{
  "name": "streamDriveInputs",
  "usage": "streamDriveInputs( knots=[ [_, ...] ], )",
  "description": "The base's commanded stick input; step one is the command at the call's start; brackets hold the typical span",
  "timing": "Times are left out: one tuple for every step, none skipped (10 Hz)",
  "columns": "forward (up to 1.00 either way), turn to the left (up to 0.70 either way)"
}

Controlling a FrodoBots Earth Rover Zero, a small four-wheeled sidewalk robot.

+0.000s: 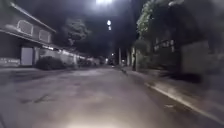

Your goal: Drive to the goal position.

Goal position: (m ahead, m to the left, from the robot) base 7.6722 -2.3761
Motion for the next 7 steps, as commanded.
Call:
streamDriveInputs(
  knots=[
    [0.50,0.00],
    [0.50,0.00],
    [0.50,0.00],
    [0.50,0.00],
    [0.50,0.00],
    [0.50,0.00],
    [0.50,0.00]
  ],
)
